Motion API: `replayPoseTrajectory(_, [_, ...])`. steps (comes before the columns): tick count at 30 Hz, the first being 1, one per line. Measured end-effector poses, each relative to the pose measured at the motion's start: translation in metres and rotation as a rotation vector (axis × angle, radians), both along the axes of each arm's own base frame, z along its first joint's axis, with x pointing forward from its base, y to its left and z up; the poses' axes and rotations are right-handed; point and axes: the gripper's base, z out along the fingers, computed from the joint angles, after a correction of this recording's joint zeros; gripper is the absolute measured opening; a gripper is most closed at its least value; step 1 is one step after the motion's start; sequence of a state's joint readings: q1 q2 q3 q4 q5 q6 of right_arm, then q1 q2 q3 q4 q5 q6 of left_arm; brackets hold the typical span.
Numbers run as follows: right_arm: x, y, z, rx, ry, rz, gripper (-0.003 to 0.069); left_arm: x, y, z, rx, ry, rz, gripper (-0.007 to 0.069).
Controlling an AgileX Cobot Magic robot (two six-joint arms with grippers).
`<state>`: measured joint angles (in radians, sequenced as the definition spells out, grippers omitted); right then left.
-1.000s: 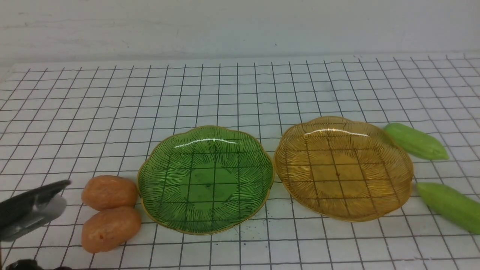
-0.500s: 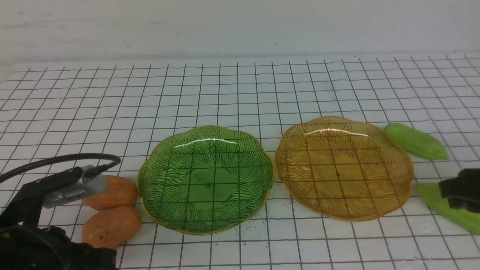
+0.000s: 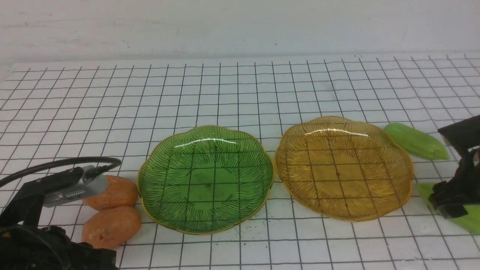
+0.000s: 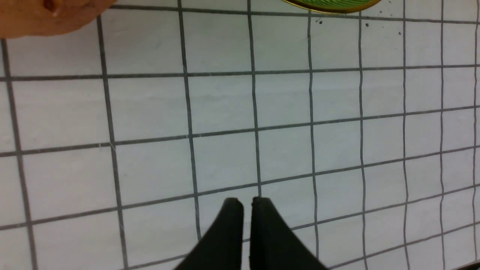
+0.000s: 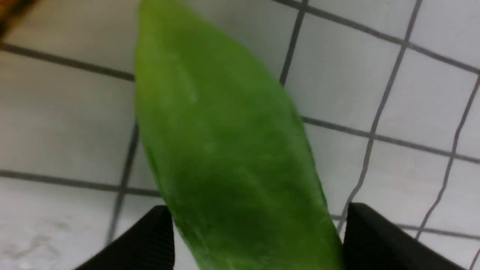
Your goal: Put different types of vegetables on the plate.
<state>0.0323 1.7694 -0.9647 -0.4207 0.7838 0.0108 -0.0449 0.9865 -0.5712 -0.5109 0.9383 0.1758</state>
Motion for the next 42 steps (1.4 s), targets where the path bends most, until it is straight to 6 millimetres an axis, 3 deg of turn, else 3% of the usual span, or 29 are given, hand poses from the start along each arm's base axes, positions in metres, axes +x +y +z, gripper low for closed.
replayPoseTrajectory(4, [0.002,0.0,-0.006,-0.007,0.017,0.005,0.0484,0.0,0.0,0.0,0.0,0.0,-0.001,0.0016])
replayPoseTrajectory(6, [0.002,-0.001,-0.005,-0.009,0.019,0.004,0.0414,0.0,0.0,0.0,0.0,0.0,-0.001,0.0016])
replayPoseTrajectory(8, [0.004,-0.001,-0.001,-0.016,0.025,-0.004,0.0405,0.0,0.0,0.0,0.001,0.0,-0.001,0.0016])
replayPoseTrajectory(12, [0.012,-0.003,0.021,-0.027,0.019,-0.058,0.0405,0.0,0.0,0.0,0.001,0.0,-0.001,0.0016])
replayPoseTrajectory(16, [0.022,0.0,0.06,0.029,-0.01,-0.175,0.0405,0.0,0.0,0.0,0.001,0.0,-0.001,0.0017])
replayPoseTrajectory(19, [0.032,0.012,0.086,0.181,-0.048,-0.252,0.0405,0.0,0.0,0.0,0.001,0.0,-0.001,0.0017])
replayPoseTrajectory(23, [0.041,0.038,0.098,0.423,-0.091,-0.237,0.0405,0.0,0.0,0.0,0.001,0.0,-0.001,0.0017])
replayPoseTrajectory(29, [0.053,0.081,0.09,0.555,-0.143,-0.065,0.0405,0.0,0.0,0.0,0.001,-0.003,0.004,0.0018])
replayPoseTrajectory(36, [0.068,0.108,0.049,0.546,-0.106,-0.001,0.0406,0.002,0.0,0.0,0.001,-0.014,0.014,0.0048])
replayPoseTrajectory(38, [0.069,0.109,0.044,0.547,-0.103,-0.016,0.0423,0.002,0.0,0.0,0.001,-0.014,0.014,0.005])
replayPoseTrajectory(39, [0.072,0.108,0.04,0.539,-0.106,-0.038,0.0479,0.002,0.0,0.0,0.0,-0.013,0.015,0.0057])
replayPoseTrajectory(42, [0.073,0.106,0.04,0.519,-0.117,-0.049,0.0557,0.002,0.0,0.0,0.0,-0.013,0.016,0.0067])
